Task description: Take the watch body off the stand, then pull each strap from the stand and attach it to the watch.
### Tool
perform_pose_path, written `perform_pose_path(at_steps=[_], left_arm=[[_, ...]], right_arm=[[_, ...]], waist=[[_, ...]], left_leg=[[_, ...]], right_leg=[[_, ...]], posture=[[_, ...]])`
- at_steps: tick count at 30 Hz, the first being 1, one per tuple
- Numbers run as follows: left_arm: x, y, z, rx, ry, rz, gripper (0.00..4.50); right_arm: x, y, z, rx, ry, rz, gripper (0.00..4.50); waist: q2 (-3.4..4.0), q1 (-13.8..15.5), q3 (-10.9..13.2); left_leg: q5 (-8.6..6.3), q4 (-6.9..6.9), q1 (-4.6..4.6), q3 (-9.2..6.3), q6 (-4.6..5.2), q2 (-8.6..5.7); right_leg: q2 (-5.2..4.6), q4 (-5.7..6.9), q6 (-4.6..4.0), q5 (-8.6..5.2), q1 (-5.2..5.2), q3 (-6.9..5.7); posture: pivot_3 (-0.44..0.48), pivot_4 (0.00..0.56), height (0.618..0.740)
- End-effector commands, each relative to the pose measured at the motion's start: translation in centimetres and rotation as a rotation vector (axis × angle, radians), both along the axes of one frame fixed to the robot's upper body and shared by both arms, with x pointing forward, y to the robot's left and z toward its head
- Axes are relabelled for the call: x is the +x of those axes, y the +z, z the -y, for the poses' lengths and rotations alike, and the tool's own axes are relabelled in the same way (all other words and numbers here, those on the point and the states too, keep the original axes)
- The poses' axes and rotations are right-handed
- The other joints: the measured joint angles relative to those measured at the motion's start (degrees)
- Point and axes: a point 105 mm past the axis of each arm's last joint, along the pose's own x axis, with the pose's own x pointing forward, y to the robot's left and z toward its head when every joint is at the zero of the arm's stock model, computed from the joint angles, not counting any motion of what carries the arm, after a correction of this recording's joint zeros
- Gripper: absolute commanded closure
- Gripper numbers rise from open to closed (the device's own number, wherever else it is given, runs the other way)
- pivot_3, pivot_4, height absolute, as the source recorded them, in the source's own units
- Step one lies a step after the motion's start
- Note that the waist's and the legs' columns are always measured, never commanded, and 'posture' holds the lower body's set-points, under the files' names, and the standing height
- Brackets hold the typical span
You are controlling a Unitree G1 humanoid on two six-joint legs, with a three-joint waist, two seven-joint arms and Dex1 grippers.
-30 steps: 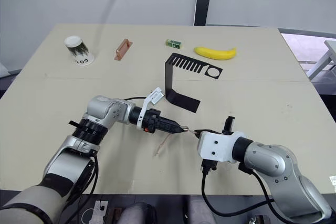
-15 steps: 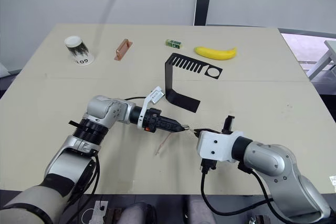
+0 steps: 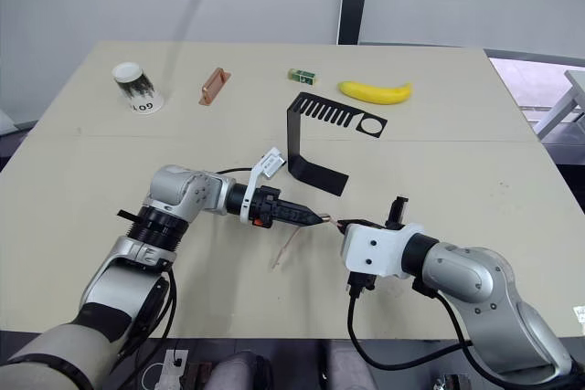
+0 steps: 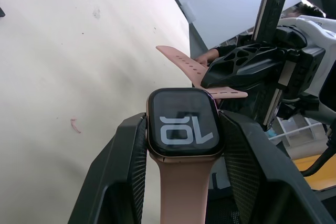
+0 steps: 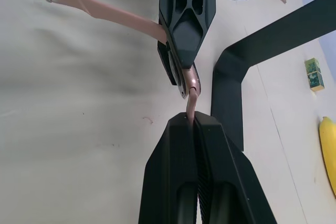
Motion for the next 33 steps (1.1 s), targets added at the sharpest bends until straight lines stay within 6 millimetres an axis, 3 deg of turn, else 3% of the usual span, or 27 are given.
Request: perform_pose_path(at_steps=[1, 33], left_arm=[[-0.84, 1.4, 0.91, -0.057, -0.054, 0.027, 2.9], [-1.8, 1.99, 1.55, -0.077, -0.088, 0.03, 2.9]], right_arm=[[-0.35, 0.77, -0.87, 0.011, 0.039, 0.036, 4.5], [0.21, 1.03, -0.75, 0.004, 0.031, 0.038, 4.5]], waist=[[0.0, 0.02, 0.0], [0.0, 0.03, 0.0]], left_leg=[[0.0, 0.0, 0.0, 0.0, 0.0, 0.0], [0.0, 0.0, 0.0, 0.0, 0.0, 0.0]], right_leg=[[0.0, 0.0, 0.0, 0.0, 0.0, 0.0], [-0.01, 0.01, 0.0, 0.0, 0.0, 0.0]], posture=[[0.0, 0.15, 0.74], [0.0, 0.15, 0.74]])
